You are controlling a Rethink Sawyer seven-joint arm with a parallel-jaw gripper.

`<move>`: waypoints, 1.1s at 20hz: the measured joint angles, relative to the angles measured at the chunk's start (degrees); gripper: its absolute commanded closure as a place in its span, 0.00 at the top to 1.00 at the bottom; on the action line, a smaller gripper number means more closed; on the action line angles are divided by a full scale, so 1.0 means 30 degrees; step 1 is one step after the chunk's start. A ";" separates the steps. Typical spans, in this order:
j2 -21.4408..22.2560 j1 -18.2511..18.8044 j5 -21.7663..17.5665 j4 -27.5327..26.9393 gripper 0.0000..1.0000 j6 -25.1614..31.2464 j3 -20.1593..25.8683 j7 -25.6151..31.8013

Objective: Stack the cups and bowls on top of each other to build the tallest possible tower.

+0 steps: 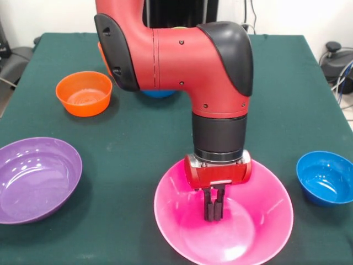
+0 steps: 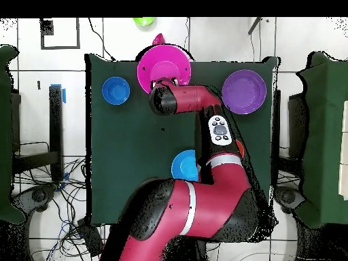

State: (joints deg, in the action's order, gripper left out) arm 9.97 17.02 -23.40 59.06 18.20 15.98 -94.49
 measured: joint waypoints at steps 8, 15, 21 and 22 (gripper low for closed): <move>0.0008 0.0041 0.0016 -0.0011 0.00 0.0000 -0.0121 0.0000; 0.0008 0.0063 0.0471 -0.0130 0.00 0.0688 -0.0204 0.0000; 0.0041 0.0082 0.1184 -0.0604 0.00 0.3358 -0.0274 0.0000; 0.0043 0.0093 0.1271 -0.0677 0.00 0.3787 -0.0272 0.0000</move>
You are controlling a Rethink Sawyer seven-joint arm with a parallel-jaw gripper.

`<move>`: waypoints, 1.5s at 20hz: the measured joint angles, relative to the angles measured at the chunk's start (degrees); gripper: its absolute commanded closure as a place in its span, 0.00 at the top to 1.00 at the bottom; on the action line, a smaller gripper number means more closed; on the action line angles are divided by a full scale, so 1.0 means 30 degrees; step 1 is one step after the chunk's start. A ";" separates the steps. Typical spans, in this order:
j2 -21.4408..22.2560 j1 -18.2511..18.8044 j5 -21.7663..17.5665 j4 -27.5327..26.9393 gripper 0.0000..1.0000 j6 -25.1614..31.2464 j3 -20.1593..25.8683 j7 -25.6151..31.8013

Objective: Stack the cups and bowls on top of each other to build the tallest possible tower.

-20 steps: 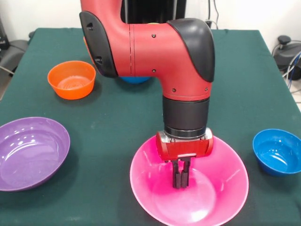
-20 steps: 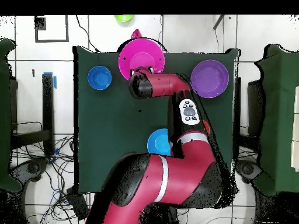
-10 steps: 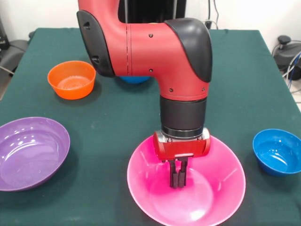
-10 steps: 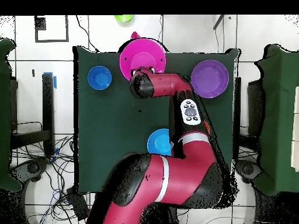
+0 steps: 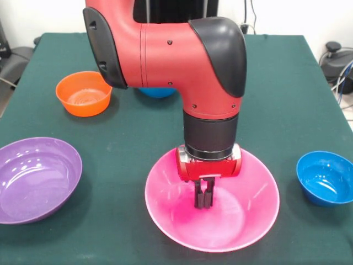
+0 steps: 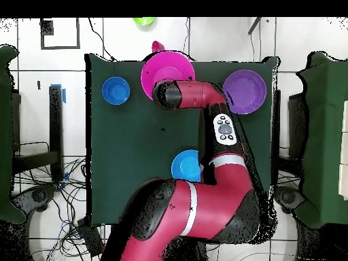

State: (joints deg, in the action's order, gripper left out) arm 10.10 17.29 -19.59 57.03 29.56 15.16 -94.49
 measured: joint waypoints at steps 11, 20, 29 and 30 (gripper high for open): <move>0.0010 0.0580 0.0309 -0.0318 0.00 0.2905 0.0107 0.0000; 0.0008 0.1055 0.0305 -0.0315 0.00 0.2909 0.0129 0.0000; 0.0008 0.1159 0.0301 -0.0315 0.00 0.2909 0.0129 0.0000; 0.0008 0.1159 0.0301 -0.0315 0.00 0.2909 0.0129 0.0000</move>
